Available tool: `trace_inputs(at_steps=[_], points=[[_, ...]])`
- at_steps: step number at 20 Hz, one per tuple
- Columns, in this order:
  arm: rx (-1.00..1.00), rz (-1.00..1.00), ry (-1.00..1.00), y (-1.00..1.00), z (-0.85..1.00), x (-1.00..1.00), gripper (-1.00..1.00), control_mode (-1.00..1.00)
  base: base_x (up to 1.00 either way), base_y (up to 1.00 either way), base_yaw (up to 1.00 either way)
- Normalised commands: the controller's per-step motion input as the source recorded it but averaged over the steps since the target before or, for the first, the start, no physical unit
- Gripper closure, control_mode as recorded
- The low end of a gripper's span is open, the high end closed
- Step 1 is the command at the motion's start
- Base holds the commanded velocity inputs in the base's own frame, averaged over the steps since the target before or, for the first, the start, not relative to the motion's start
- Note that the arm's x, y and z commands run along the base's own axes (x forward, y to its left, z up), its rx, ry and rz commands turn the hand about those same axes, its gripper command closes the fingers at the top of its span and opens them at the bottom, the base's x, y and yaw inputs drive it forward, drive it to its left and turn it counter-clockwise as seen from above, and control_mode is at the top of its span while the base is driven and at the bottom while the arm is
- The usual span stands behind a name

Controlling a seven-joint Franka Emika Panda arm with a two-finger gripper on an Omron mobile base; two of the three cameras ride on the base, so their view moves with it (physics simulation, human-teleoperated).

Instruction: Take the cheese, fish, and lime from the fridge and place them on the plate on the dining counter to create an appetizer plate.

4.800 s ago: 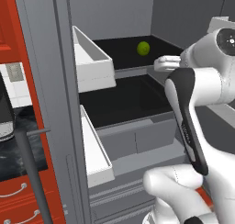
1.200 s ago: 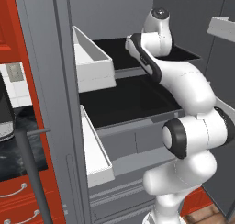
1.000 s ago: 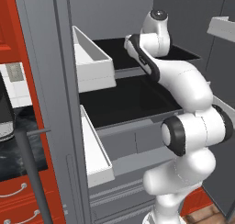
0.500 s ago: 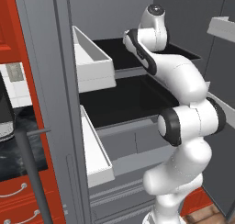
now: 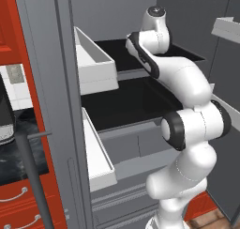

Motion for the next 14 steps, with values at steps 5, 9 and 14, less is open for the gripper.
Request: trace_inputs(at_steps=[5, 9, 14], points=[[0.00, -0.02, 0.00, -0.07, -0.83, 0.28, 1.00, -1.00, 0.00, 0.00, 0.00], [0.00, -0.01, 0.00, -0.01, -0.57, 0.14, 1.00, -1.00, 0.00, 0.00, 0.00], [0.00, 0.00, 0.01, 0.00, -0.06, -0.10, 1.00, -1.00, 0.00, 0.00, 0.00]])
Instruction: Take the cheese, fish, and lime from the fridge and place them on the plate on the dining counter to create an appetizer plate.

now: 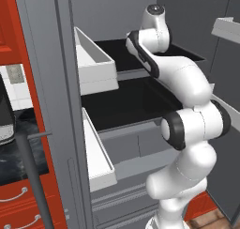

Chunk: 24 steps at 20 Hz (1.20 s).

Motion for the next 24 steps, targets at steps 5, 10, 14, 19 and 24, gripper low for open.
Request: trace_inputs(at_steps=[5, 10, 14, 19, 24], points=[[-0.01, 0.04, -0.21, 0.17, -0.28, -0.69, 1.00, -1.00, 0.00, 0.00, 0.00], [-0.03, 0.06, -0.33, 0.24, -0.16, -0.91, 1.00, -1.00, 0.00, 0.00, 0.00], [0.00, 0.04, -0.27, -0.03, 0.10, -0.77, 1.00, -1.00, 0.00, 0.00, 0.00], [0.00, 0.04, -0.08, 0.00, 0.53, -0.87, 1.00, -1.00, 0.00, 0.00, 0.00], [-0.02, 0.04, -0.05, 0.00, 0.76, -0.78, 1.00, -1.00, 0.00, 0.00, 0.00]])
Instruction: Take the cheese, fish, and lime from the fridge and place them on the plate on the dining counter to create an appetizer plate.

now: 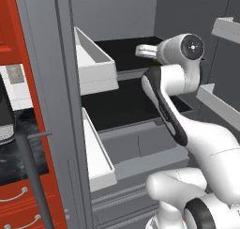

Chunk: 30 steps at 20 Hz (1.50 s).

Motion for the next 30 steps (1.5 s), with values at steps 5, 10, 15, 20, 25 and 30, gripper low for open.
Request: trace_inputs(at_steps=[5, 10, 15, 20, 25, 30], points=[[-0.04, 0.03, -0.01, 0.00, 0.66, -0.64, 1.00, -1.00, 0.00, 0.00, 0.00], [-0.01, 0.00, 0.00, 0.00, 0.21, -0.20, 1.00, 1.00, -0.33, 0.00, 0.00], [0.00, 0.00, 0.00, 0.00, 0.00, 0.00, 1.00, 1.00, -0.72, 0.00, 0.00], [0.00, 0.00, 0.00, 0.00, 0.00, 0.00, 1.00, 1.00, -0.83, 0.03, 0.00], [0.00, 0.00, 0.00, 0.00, 0.00, 0.00, 1.00, 1.00, -0.77, 0.31, -0.01], [0.00, 0.00, 0.00, 0.00, 0.00, 0.00, 1.00, 1.00, -0.40, 0.53, -0.16]])
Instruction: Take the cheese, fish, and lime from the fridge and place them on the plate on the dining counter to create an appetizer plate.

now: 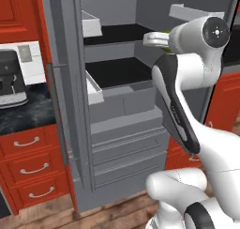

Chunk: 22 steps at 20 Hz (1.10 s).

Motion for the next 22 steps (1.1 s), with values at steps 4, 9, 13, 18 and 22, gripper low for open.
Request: trace_inputs(at_steps=[4, 9, 13, 18, 22], points=[[0.00, 0.00, 0.00, 0.00, 0.00, 0.00, 1.00, 1.00, -0.06, 0.36, -0.28], [0.00, 0.00, 0.00, 0.00, 0.00, 0.00, 1.00, 1.00, -0.44, 0.00, -0.27], [0.00, 0.00, 0.00, 0.00, 0.00, 0.00, 1.00, 1.00, -0.51, 0.03, -0.30], [0.00, 0.00, 0.00, 0.00, 0.00, 0.00, 1.00, 1.00, -0.47, 0.24, -0.37], [0.00, 0.00, 0.00, 0.00, 0.00, 0.00, 1.00, 1.00, -0.42, 0.46, -0.43]])
